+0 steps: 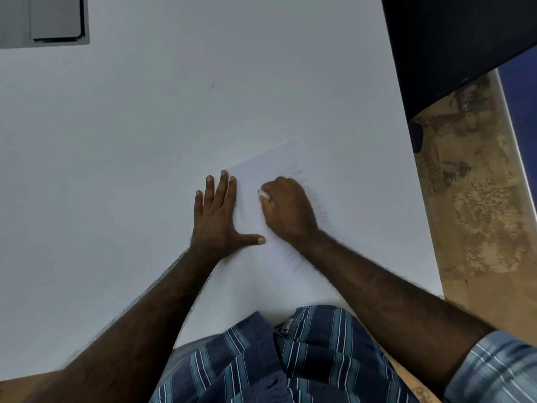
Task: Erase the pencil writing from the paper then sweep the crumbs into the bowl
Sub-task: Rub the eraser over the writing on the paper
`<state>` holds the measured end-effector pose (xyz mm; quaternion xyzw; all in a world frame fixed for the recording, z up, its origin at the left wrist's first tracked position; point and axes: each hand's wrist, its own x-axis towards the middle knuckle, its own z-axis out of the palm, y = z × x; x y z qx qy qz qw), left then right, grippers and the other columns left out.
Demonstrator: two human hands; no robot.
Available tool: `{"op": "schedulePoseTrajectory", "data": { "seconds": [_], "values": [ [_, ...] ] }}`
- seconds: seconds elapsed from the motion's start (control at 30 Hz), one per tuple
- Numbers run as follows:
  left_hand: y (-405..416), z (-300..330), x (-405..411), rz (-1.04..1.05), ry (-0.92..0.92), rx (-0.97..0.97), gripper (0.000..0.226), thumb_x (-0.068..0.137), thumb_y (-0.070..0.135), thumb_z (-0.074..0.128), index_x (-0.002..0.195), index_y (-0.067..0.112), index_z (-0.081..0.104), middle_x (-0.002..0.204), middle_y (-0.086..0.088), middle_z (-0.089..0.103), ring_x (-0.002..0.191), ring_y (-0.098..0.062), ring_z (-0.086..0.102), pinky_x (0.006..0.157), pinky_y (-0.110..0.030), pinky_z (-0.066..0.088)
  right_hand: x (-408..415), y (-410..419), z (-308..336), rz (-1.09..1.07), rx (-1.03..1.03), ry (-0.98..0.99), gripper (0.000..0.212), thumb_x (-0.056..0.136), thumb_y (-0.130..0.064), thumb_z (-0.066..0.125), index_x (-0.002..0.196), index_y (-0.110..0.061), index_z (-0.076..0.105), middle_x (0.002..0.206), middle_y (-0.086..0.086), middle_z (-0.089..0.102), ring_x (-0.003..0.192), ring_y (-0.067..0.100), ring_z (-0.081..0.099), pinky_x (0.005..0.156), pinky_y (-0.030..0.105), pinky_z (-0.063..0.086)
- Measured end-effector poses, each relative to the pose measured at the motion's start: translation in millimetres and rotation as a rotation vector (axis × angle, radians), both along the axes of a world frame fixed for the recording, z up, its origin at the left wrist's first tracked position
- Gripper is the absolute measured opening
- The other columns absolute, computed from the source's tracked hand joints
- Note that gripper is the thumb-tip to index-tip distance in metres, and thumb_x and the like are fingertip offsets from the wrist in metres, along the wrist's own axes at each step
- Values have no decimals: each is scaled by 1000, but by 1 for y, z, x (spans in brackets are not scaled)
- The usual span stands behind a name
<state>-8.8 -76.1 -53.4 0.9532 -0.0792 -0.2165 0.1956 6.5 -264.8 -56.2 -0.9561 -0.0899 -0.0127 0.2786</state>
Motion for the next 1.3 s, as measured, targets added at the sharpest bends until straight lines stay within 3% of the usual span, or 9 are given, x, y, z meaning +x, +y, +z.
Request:
{"op": "schedulePoseTrajectory", "data": {
  "seconds": [0.13,0.3,0.37,0.57,0.77,0.83,1.03,1.17,1.3],
  "values": [
    [0,-1,0,-9,0,11,150,54,99,57,163,22,-11,169,5,-24,153,-21,-28,126,-53,-7,-6,-3,-2,167,-28,13,13,96,-17,62,101,-12,73,95,6,70,88,27,62,84,44,51],
    [0,0,0,-7,8,9,150,55,98,59,162,24,-14,168,7,-27,152,-20,-31,125,-51,-9,30,-32,-3,-152,-54,-29,9,92,-15,63,88,-11,70,84,8,67,78,32,60,76,47,51],
    [0,0,0,-10,5,18,150,55,99,58,162,24,-14,167,7,-27,152,-20,-31,125,-52,-9,25,-24,-3,-168,-49,-28,12,93,-15,60,87,-10,68,82,9,65,77,33,59,76,48,50],
    [-1,-3,0,-16,-14,43,142,58,99,47,163,21,-10,169,3,-23,154,-22,-27,126,-55,-3,-23,18,1,262,-124,-58,30,103,-22,46,99,-9,73,90,10,68,82,29,61,77,44,50],
    [0,-1,1,-13,20,30,150,54,100,57,161,24,-17,166,7,-30,151,-21,-32,125,-52,-9,25,-19,4,-124,-139,-82,22,94,-22,51,90,-10,70,84,9,64,77,34,60,74,45,51],
    [0,-1,1,-12,21,29,150,54,100,56,161,24,-16,166,7,-30,152,-21,-32,125,-53,-9,26,-14,2,-154,-124,-70,21,96,-20,52,90,-9,69,83,9,64,77,34,60,74,45,50],
    [-2,-2,1,-22,7,57,147,54,102,43,162,20,-12,168,2,-26,153,-24,-29,126,-54,-7,-14,12,-1,254,-122,-21,28,100,-26,51,103,-10,74,95,9,71,86,29,64,82,44,52],
    [-1,-1,1,-13,21,27,150,55,98,59,161,24,-16,166,6,-30,151,-21,-33,125,-53,-9,18,-13,2,13,-164,-72,18,96,-20,56,93,-13,72,86,8,67,80,33,62,77,44,48],
    [0,-2,1,-16,23,25,150,55,98,59,162,24,-16,166,6,-29,152,-22,-32,125,-54,-8,31,-11,5,-155,-147,-74,12,94,-17,60,90,-11,69,83,8,65,78,33,61,75,44,48]
  ]
}}
